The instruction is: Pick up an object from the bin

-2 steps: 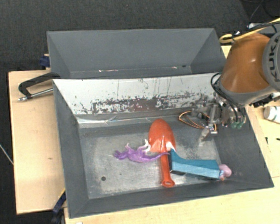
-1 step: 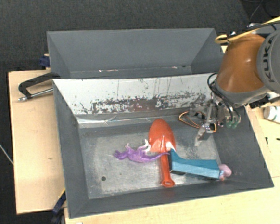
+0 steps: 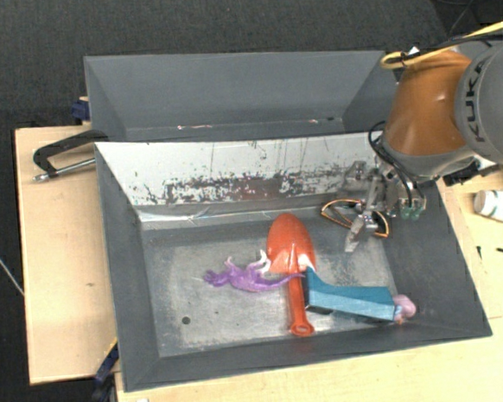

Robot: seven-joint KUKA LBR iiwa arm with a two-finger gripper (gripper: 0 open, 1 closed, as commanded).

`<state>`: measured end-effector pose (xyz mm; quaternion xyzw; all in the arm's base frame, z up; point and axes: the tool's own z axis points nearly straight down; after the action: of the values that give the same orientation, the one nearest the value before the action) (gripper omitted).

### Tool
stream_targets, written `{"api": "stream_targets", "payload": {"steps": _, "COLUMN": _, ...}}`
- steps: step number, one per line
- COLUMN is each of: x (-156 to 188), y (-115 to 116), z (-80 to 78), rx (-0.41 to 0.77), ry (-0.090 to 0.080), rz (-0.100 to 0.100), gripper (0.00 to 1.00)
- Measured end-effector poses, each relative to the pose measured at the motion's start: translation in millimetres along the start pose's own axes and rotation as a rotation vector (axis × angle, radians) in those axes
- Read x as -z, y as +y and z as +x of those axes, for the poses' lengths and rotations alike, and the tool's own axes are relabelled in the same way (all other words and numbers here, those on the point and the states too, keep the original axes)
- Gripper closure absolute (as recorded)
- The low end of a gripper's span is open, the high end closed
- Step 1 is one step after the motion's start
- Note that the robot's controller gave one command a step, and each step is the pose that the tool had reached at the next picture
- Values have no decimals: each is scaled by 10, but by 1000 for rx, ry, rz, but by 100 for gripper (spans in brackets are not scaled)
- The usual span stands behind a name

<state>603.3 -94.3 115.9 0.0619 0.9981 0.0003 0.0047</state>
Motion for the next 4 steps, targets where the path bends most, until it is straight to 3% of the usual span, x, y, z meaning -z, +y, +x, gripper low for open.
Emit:
{"api": "stream_targets", "payload": {"steps": 1, "x": -440, "y": 25, "z": 69, "rx": -190, "ry": 8, "rz": 0, "gripper": 0}}
{"api": "stream_targets", "payload": {"steps": 2, "x": -407, "y": -43, "z": 58, "rx": -360, "ry": 4, "rz": -1, "gripper": 100}}
{"api": "stream_targets", "payload": {"steps": 4, "x": -376, "y": -44, "z": 65, "rx": -360, "ry": 4, "rz": 0, "gripper": 100}}
